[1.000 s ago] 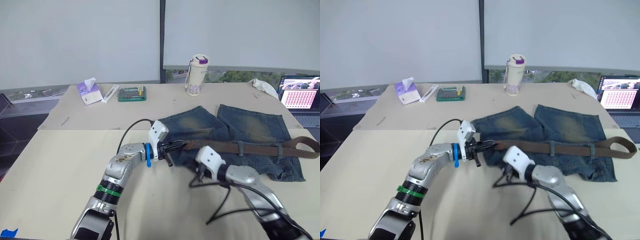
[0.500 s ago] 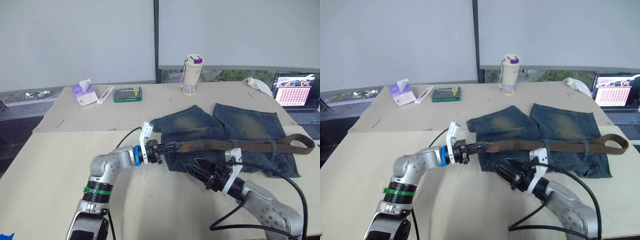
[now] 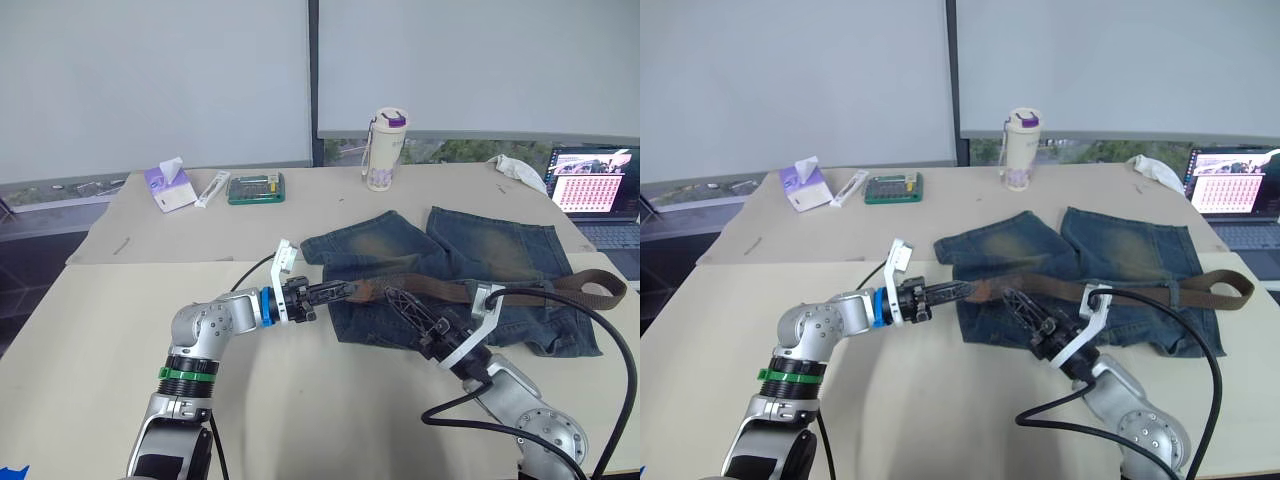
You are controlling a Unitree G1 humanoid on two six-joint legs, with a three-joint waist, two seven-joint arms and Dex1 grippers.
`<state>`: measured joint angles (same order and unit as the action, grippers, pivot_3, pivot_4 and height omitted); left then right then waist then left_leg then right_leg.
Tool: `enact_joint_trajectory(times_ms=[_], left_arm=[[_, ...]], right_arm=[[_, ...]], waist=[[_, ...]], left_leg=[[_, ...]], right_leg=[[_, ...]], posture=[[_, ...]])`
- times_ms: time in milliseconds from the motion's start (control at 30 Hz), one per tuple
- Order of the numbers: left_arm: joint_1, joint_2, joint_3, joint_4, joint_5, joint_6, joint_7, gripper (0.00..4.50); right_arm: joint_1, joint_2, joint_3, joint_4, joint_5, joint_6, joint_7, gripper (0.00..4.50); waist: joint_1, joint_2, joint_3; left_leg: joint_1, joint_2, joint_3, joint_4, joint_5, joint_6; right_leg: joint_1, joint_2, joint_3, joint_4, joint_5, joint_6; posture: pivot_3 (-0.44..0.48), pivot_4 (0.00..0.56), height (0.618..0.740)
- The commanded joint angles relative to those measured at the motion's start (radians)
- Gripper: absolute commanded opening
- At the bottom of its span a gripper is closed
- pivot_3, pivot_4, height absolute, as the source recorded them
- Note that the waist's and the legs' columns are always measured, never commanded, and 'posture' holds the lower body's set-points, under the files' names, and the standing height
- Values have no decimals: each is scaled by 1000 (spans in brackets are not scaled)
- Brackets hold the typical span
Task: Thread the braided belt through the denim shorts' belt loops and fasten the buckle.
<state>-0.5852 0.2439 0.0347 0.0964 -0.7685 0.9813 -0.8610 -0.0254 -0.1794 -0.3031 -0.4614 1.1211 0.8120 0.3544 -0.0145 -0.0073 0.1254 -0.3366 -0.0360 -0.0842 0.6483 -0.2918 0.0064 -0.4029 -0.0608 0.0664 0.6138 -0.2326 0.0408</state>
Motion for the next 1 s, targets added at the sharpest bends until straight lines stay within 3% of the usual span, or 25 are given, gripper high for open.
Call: enact_joint_trajectory(times_ms=[33,267,500,700,800,1000], left_arm=[[-11,6,-8,-14,2,-13,-9,0],[-5,19,-22,-14,28,-48,-11,0],[33,106,-137,-16,251,-306,-49,2337],[61,128,-167,-15,354,-547,-98,4405],[61,128,-180,-2,394,-627,-111,4462],[59,105,-178,18,406,-637,-98,4462]], right_arm=[[-21,-6,-12,-13,33,-45,-8,174],[-16,-19,10,-7,19,-51,-13,73],[-73,-54,3,88,-138,-70,-171,0],[-99,-46,-46,129,-116,-42,-299,0],[-116,-21,-46,140,-111,-40,-350,0],[-130,16,-1,152,-101,-4,-406,0]], waist=[[0,0,0],[0,0,0],[0,1,0],[7,1,0],[4,1,-1],[0,1,-1]], left_leg=[[0,0,0,0,0,0],[0,0,0,0,0,0],[0,0,1,-2,1,-1],[-1,0,1,-3,1,-2],[0,0,2,-3,1,-2],[-1,0,2,-3,1,-1]], right_leg=[[0,0,0,0,0,0],[0,0,0,0,0,0],[-1,0,0,0,0,0],[-1,-1,1,-1,0,-1],[-1,-1,1,-1,1,-1],[-1,0,1,-1,1,-1]], posture=[[0,150,740],[0,150,740],[0,150,740],[0,150,740],[0,150,740],[0,150,740]])
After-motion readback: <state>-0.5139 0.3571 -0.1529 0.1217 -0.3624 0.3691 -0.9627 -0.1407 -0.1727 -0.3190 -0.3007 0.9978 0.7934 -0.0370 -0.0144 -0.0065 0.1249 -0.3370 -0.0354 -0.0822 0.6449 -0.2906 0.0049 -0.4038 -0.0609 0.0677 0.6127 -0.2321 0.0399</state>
